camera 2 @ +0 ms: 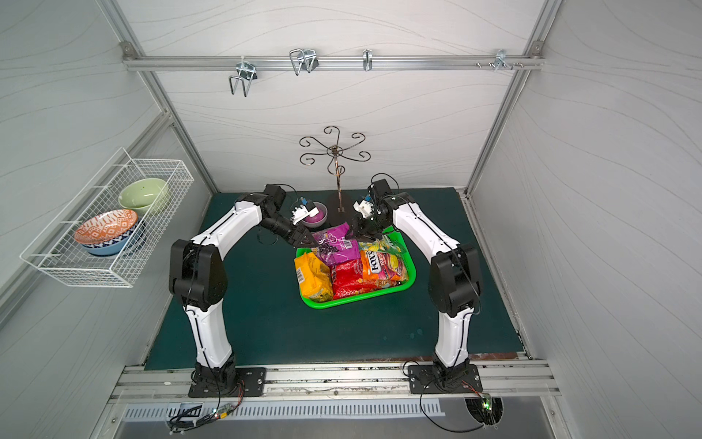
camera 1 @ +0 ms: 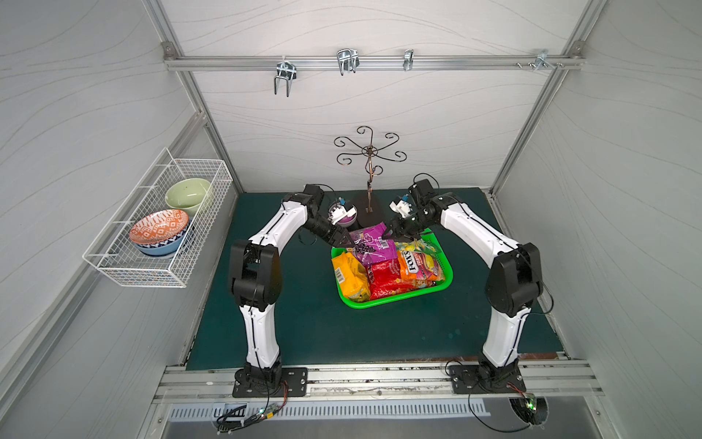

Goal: Put the candies in the basket
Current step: Place the candy in the basket.

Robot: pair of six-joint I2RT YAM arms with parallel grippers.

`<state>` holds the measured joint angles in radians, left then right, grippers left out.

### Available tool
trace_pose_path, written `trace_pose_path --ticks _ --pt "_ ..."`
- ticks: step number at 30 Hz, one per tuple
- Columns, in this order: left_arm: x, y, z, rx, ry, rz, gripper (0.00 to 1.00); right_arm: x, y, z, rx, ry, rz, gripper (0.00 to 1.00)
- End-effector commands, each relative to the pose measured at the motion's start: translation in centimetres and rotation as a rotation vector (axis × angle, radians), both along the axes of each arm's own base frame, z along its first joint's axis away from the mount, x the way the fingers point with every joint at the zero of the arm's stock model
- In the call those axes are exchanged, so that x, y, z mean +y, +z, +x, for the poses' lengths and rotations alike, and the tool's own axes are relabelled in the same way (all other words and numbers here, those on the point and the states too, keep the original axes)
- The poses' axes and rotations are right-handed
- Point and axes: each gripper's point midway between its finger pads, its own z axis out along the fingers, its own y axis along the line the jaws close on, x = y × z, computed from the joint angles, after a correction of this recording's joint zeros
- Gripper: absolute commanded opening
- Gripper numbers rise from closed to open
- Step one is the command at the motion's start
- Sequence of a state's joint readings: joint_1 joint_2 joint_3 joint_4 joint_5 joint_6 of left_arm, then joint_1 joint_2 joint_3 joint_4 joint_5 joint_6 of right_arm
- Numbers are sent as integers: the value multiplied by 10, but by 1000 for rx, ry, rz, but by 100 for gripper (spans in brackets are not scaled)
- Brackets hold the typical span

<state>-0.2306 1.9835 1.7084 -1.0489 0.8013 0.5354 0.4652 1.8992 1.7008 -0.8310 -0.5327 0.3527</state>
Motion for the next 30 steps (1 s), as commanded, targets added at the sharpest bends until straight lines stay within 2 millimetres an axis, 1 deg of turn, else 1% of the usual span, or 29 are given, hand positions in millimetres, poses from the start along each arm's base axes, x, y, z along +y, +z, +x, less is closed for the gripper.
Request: trace_pose_path --ticks 1,4,6,9,12,14,16,18,20,22,24,26,28,30 --pt "-1 5 -9 52 0 10 59 -15 25 3 -64 -61 -4 39" --pt "0 18 6 9 23 -2 63 -25 29 4 -81 -95 2 41" --pt "0 26 16 -17 37 -10 64 -28 32 4 -87 -109 14 43" --pt "-1 39 30 -63 55 -24 65 -26 41 3 -105 -107 45 46" --pt "-6 46 39 -84 63 -52 65 -23 52 5 -120 -108 73 48" --pt "-8 48 46 -100 77 -64 65 -22 56 9 -135 -112 80 51" --pt "-8 42 56 -122 108 -66 65 -18 58 11 -150 -100 101 55" --pt "-10 32 61 -133 118 -59 66 -10 56 9 -160 -61 123 58" --pt "-13 21 65 -144 109 -40 67 -4 50 6 -184 -17 111 64" --pt "-16 7 68 -145 97 -18 67 -1 39 6 -205 14 71 65" --pt "-20 -4 66 -129 82 -8 67 -1 30 7 -210 26 44 67" --pt "-26 -10 62 -117 58 -13 67 -2 21 6 -203 30 31 67" --pt "-31 -20 51 -77 33 -22 67 -2 13 3 -188 51 24 65" --pt "-34 -21 43 -55 9 -41 67 2 10 -2 -162 74 51 61"
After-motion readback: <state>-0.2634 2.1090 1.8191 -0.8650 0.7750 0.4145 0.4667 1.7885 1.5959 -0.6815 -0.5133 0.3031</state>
